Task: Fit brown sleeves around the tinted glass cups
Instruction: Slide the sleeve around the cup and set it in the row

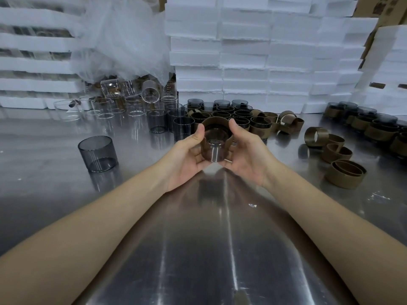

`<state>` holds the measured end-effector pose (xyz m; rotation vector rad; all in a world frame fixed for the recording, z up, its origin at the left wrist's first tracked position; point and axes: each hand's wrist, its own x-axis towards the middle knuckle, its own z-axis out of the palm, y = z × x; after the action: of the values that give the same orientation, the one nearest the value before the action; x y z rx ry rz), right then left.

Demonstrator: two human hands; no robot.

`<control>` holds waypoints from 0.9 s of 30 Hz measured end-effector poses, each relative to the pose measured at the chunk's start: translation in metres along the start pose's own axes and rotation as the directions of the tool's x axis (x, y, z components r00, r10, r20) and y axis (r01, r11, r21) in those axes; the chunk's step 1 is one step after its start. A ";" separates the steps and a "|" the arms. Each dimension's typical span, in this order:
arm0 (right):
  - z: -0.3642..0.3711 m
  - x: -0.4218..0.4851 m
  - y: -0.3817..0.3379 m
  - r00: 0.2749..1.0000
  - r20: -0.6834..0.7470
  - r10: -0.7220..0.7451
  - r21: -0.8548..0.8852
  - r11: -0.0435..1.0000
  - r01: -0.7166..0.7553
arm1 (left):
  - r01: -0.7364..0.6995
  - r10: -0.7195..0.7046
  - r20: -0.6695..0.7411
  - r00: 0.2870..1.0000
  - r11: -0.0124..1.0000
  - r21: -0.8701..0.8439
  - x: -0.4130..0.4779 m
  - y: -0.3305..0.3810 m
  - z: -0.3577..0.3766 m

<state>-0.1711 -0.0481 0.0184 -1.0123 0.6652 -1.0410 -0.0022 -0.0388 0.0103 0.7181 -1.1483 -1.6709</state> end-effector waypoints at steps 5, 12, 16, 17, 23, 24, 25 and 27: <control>0.003 0.001 -0.002 0.999 -0.048 0.022 0.108 0.994 -0.017 | 0.035 -0.037 -0.011 0.999 0.995 -0.095 -0.001 0.002 0.005; 0.010 0.001 -0.002 0.996 -0.057 0.066 0.263 0.963 -0.049 | 0.049 -0.055 -0.025 0.998 0.983 -0.179 0.001 0.004 0.003; 0.011 0.002 -0.004 0.996 -0.058 0.075 0.322 0.945 -0.052 | 0.042 -0.044 -0.008 0.999 0.978 -0.203 0.001 0.004 0.003; 0.011 0.003 -0.004 0.996 -0.056 0.072 0.325 0.944 -0.050 | 0.042 -0.043 -0.003 0.999 0.978 -0.205 0.001 0.004 0.002; 0.010 0.003 -0.004 0.999 -0.025 0.039 0.333 0.942 -0.029 | 0.039 -0.036 0.015 0.999 0.978 -0.204 0.001 0.005 0.003; 0.010 0.003 -0.004 0.999 -0.025 0.037 0.335 0.942 -0.027 | 0.038 -0.035 0.016 0.999 0.979 -0.199 0.000 0.005 0.003; 0.010 0.003 -0.004 0.999 -0.027 0.035 0.334 0.942 -0.024 | 0.036 -0.033 0.016 0.999 0.980 -0.196 0.000 0.005 0.004; 0.010 0.003 -0.003 0.999 -0.034 0.028 0.334 0.942 -0.016 | 0.028 -0.026 0.016 1.000 0.980 -0.196 0.000 0.005 0.004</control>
<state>-0.1622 -0.0478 0.0254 -0.6888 0.5070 -1.1119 -0.0043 -0.0381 0.0163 0.6004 -0.9701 -1.7853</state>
